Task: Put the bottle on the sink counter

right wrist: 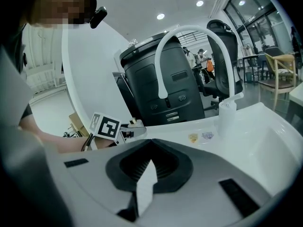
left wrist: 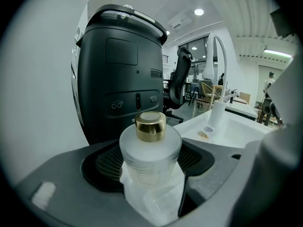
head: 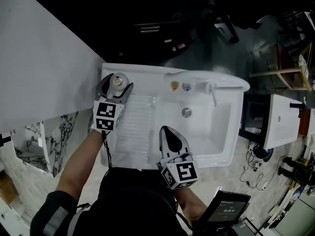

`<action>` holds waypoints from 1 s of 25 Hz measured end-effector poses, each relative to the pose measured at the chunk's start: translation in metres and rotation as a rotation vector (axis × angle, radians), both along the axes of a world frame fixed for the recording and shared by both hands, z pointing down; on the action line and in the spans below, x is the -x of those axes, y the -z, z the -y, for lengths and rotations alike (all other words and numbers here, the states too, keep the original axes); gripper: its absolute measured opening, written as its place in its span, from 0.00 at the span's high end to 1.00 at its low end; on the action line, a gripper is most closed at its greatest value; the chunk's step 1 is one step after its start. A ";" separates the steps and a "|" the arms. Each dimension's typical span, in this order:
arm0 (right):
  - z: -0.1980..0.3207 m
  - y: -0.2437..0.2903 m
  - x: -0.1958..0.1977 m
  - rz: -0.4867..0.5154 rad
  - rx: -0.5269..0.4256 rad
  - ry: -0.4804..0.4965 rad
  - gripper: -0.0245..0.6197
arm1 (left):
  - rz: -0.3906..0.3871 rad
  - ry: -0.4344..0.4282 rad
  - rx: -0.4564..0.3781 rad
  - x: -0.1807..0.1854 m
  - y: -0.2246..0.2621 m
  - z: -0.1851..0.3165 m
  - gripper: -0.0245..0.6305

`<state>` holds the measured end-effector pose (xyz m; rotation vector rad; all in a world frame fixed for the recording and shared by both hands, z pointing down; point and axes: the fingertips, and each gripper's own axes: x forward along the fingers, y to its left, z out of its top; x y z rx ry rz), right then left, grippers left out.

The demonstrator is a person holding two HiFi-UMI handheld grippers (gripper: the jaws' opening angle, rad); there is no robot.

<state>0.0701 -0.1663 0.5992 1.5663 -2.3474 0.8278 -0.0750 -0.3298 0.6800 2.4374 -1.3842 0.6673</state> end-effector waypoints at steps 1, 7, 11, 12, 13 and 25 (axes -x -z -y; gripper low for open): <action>0.000 0.000 0.000 -0.001 0.001 -0.001 0.97 | 0.007 0.000 0.006 0.000 -0.003 0.001 0.45; -0.004 -0.004 -0.002 -0.001 0.015 -0.008 0.97 | 0.033 0.012 0.050 0.002 -0.016 0.006 0.45; -0.004 -0.005 -0.001 0.004 0.020 -0.008 0.97 | 0.037 0.012 0.060 0.001 -0.020 0.007 0.45; -0.004 -0.005 -0.001 0.004 0.020 -0.008 0.97 | 0.039 0.011 0.062 0.001 -0.022 0.008 0.45; -0.005 -0.005 -0.001 0.003 0.021 -0.007 0.97 | 0.040 0.011 0.065 0.000 -0.023 0.008 0.45; -0.005 -0.013 0.003 0.009 0.043 -0.002 0.97 | 0.053 0.005 0.090 -0.001 -0.033 0.012 0.45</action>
